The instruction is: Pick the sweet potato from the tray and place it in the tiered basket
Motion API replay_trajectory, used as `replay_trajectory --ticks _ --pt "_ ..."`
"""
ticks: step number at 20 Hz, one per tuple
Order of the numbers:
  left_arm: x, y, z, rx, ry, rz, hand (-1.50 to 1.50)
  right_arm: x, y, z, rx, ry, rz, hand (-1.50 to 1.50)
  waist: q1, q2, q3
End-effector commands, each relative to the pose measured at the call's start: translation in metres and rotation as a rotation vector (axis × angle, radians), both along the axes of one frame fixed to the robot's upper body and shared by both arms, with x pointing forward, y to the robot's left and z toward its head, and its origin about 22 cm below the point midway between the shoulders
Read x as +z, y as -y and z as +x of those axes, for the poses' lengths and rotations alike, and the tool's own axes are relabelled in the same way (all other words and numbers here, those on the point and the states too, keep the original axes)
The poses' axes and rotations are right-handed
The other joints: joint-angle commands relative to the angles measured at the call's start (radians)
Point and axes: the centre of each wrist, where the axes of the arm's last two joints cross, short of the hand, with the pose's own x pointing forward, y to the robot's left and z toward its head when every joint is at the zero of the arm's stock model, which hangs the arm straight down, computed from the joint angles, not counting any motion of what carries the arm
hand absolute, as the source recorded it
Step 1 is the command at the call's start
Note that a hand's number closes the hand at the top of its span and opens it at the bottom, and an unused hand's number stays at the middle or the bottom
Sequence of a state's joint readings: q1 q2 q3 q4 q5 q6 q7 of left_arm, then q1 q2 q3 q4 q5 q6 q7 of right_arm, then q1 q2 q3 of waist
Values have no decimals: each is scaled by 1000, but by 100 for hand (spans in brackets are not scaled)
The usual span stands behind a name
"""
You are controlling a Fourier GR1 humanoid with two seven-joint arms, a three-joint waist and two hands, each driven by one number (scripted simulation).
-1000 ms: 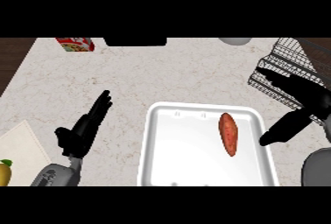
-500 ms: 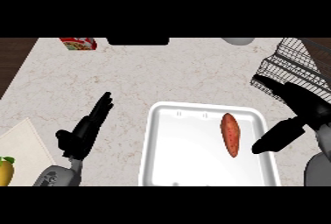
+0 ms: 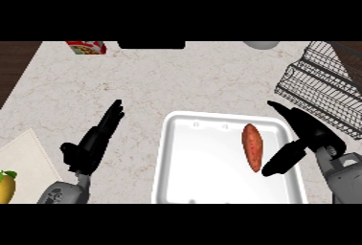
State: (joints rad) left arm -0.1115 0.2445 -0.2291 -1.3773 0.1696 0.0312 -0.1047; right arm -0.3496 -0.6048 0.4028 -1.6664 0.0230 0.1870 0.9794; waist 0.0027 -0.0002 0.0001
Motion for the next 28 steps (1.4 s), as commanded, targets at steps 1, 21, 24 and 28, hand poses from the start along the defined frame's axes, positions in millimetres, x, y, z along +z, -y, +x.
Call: replay_trajectory --ticks 1,21,24,28 --pt "-17 1 -5 23 -8 3 0 -21 -10 -11 -36 -13 21 -150 -3 0 0" --pt "-22 4 3 1 -12 0 0 -100 12 -11 -30 -93 11 -150 -3 0 0" --pt "3 -7 -5 3 -5 -11 0 -93 -4 -14 -16 -105 16 -150 -2 -1 0" --pt "-20 19 -11 -1 -7 -5 0 -105 -7 11 -46 -58 75 150 0 1 0"
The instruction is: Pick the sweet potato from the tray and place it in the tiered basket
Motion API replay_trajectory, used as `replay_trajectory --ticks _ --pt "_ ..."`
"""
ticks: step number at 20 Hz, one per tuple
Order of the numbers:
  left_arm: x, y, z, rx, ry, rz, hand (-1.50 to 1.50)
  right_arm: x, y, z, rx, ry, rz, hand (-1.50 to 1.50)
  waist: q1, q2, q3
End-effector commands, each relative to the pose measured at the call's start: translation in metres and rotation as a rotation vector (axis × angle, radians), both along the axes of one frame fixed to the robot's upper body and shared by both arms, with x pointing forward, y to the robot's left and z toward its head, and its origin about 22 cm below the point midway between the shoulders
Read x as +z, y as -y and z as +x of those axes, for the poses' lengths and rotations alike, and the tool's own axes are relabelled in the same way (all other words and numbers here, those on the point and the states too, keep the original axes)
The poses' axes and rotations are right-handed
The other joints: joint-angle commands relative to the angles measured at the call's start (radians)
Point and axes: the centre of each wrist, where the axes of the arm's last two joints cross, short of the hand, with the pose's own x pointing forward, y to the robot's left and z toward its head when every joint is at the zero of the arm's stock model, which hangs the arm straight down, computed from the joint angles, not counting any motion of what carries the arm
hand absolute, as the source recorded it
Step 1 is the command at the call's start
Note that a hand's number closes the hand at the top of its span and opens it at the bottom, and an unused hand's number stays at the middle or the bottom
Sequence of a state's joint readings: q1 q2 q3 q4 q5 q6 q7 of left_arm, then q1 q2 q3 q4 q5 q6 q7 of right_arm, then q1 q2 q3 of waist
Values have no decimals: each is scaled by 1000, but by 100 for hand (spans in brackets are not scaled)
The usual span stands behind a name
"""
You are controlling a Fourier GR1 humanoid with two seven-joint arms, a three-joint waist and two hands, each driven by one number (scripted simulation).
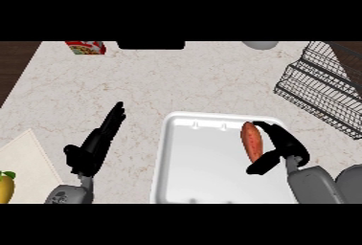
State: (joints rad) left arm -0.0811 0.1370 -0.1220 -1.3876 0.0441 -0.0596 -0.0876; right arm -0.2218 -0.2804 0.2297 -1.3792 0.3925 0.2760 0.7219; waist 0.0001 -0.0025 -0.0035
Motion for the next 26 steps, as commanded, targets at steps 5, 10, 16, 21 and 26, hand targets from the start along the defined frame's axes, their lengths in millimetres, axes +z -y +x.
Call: replay_trajectory --ticks 5,10,16,21,26 --pt "13 -5 16 3 -16 12 0 -2 -14 -2 3 189 79 150 -1 2 4" --pt "-7 -4 24 10 -4 3 0 -18 -2 -8 9 221 93 150 -2 3 3" --pt "-6 -17 5 38 -8 -24 0 4 96 -17 -104 235 -145 150 -23 -1 3" --pt "-2 -27 2 103 -3 -3 0 33 244 -87 -263 194 -541 150 -103 -9 7" --pt "2 -13 8 58 -6 -23 0 89 318 -123 -435 495 -466 150 -67 -7 6"
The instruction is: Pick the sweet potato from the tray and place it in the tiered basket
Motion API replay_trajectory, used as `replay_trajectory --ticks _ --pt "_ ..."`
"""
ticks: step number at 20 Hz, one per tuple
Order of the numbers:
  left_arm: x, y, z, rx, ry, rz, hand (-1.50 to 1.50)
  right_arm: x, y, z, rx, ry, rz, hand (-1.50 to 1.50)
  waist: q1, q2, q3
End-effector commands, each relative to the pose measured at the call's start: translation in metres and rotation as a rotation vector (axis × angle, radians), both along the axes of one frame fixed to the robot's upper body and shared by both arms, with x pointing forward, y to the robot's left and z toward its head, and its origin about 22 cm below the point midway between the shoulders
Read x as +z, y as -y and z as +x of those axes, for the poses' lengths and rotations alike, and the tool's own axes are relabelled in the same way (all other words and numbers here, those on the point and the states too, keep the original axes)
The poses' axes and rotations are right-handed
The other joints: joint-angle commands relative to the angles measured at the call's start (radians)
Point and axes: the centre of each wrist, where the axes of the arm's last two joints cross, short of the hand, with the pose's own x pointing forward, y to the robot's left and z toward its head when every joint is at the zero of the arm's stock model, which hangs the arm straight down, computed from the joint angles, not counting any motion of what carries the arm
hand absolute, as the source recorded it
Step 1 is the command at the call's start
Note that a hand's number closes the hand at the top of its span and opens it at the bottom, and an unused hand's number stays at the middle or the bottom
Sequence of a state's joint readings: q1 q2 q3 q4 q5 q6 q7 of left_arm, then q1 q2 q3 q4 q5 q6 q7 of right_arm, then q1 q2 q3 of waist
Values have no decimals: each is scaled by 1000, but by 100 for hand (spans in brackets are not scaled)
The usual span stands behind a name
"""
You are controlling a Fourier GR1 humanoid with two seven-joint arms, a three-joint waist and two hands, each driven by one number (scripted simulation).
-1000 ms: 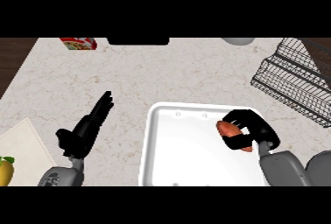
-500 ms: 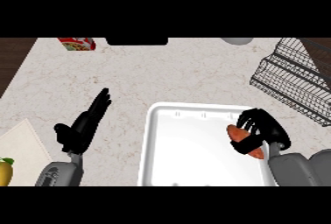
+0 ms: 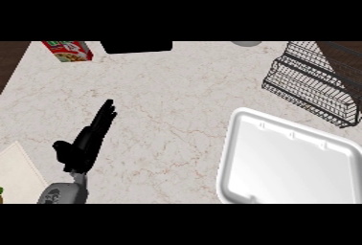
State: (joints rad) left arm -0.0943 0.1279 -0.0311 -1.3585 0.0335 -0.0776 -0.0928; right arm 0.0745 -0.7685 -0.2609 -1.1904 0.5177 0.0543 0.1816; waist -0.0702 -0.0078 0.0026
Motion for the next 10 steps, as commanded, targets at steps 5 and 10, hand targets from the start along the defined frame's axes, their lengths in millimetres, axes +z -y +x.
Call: replay_trajectory --ticks 5,10 --pt "-4 -9 -7 -26 -14 8 0 63 65 -48 4 502 130 150 28 -2 -2" --pt "-2 10 0 -55 -8 17 0 134 74 -45 87 565 98 150 59 5 -3"
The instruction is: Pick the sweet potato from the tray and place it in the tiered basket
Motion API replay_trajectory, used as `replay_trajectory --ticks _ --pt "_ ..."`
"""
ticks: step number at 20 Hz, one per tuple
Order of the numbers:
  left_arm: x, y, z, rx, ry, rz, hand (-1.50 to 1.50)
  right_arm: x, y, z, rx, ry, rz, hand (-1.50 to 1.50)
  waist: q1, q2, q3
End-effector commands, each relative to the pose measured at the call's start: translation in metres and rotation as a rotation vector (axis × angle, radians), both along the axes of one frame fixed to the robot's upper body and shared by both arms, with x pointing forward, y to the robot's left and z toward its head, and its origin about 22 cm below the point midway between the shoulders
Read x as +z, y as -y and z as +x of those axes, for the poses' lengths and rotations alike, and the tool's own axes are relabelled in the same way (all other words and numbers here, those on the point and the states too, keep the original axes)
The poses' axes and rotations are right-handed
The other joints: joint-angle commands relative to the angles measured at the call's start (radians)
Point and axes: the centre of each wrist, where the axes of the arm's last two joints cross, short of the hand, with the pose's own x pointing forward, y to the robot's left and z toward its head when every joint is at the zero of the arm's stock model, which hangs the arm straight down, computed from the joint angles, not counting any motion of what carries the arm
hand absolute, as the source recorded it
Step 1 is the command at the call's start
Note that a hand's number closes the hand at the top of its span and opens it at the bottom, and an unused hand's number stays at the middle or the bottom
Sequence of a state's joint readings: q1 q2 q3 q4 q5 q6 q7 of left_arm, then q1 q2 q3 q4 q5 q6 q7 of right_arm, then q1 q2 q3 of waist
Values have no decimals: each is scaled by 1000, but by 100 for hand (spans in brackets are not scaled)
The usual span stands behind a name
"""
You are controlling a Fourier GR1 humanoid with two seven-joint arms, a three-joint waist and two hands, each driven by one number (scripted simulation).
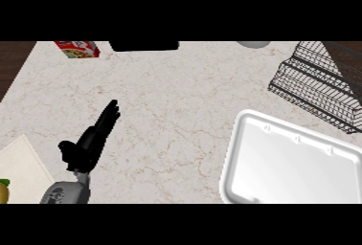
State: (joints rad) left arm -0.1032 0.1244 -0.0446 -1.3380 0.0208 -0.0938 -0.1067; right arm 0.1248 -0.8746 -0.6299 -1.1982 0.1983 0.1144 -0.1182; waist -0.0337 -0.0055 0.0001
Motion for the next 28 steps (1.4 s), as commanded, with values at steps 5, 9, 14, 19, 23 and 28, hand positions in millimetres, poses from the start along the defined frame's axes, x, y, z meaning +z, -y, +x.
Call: replay_trajectory --ticks 5,9,14,19,23,28 --pt "15 -8 3 -31 5 8 0 95 -31 25 47 91 33 150 29 3 -2" --pt "-4 15 1 -43 -6 18 0 119 -34 64 12 115 70 150 49 9 -1" --pt "8 20 11 -77 27 1 0 155 -63 105 12 84 91 150 66 12 -1" --pt "9 39 16 -63 7 2 0 143 -77 152 25 83 123 150 66 13 0" --pt "20 14 15 -88 17 -4 0 143 -95 185 45 23 127 150 82 16 0" --pt "5 18 8 -74 8 -9 0 118 -117 224 87 0 142 150 73 15 0"
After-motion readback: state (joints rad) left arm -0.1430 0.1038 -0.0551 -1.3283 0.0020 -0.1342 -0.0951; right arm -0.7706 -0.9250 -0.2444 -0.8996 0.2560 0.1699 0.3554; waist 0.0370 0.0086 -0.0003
